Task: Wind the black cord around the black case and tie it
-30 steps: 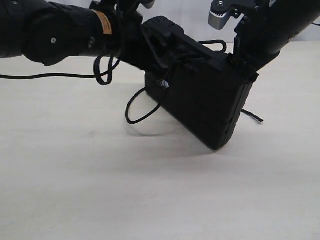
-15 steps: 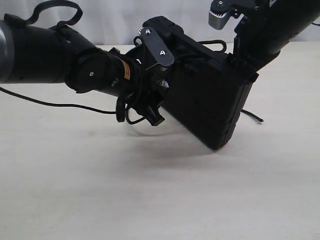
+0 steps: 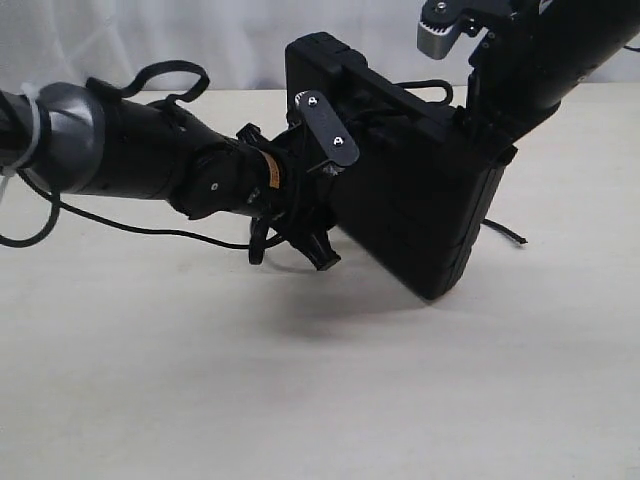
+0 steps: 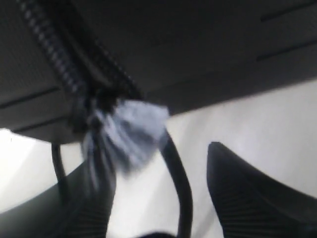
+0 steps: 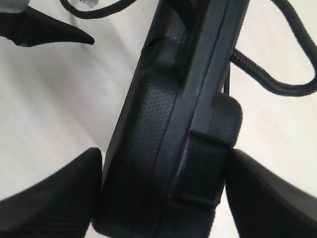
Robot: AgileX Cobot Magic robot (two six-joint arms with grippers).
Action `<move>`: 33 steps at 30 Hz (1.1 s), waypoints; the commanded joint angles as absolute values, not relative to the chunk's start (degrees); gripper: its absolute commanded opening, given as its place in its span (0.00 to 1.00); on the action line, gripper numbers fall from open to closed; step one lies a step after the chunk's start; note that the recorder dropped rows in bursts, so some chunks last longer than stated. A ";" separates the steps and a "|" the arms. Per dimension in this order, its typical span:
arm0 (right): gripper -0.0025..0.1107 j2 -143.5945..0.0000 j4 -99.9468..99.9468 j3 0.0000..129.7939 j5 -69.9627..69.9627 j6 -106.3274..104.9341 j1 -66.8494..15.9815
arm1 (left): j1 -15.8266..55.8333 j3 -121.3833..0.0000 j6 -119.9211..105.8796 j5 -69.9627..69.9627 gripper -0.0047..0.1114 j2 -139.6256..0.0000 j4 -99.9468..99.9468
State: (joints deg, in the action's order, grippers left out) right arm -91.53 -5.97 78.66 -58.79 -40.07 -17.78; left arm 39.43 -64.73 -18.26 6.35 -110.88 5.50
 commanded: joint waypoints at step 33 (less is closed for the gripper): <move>0.59 -91.81 -7.27 78.46 -60.40 -40.69 -18.11 | 41.31 -64.75 -16.13 -6.76 0.21 -108.23 5.07</move>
